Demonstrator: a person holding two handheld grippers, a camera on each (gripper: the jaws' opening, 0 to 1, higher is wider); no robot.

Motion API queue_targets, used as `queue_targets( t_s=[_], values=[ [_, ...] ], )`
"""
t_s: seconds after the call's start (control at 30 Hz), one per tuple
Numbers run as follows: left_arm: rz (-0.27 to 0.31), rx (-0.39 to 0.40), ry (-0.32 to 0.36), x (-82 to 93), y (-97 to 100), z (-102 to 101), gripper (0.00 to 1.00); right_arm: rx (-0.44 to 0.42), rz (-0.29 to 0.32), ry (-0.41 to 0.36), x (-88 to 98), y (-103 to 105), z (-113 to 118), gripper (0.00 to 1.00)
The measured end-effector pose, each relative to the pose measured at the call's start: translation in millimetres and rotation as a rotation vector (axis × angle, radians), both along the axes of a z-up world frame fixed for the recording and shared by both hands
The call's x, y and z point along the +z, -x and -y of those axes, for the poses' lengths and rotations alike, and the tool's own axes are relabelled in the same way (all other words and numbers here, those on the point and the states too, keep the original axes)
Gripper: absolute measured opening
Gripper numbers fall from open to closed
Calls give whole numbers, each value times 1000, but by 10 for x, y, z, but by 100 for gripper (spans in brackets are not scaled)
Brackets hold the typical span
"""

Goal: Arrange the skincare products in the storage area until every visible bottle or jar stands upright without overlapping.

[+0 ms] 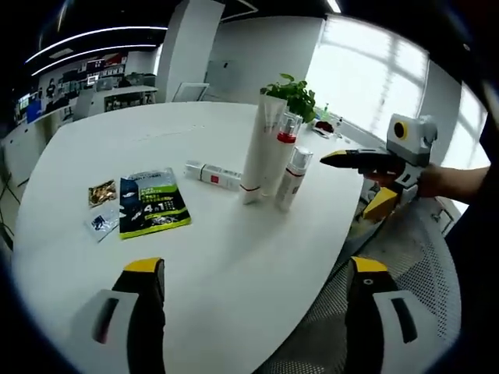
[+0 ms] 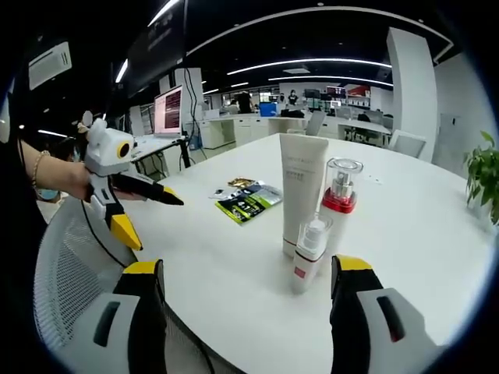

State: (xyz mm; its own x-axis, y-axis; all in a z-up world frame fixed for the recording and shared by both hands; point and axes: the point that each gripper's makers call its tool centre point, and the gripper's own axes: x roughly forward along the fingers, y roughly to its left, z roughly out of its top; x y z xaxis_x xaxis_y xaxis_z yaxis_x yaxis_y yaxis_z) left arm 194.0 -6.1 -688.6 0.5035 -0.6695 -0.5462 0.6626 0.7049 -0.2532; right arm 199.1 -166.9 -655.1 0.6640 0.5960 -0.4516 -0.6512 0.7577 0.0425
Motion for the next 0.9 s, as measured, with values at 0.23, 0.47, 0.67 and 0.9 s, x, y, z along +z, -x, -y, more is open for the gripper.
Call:
queue_targets(
  t_s=[0.23, 0.47, 0.67, 0.9],
  values=[
    [2, 34, 8, 53, 53, -97, 95, 3, 1, 1, 14, 1, -14, 87],
    [-2, 54, 4, 72, 81, -152, 95, -4, -3, 1, 6, 5, -12, 87],
    [-10, 55, -4, 64, 102, -190, 95, -11, -6, -2, 0, 9, 1, 87],
    [-4, 43, -11, 82, 57, -188, 95, -14, -7, -1, 1, 11, 7, 87]
  ],
)
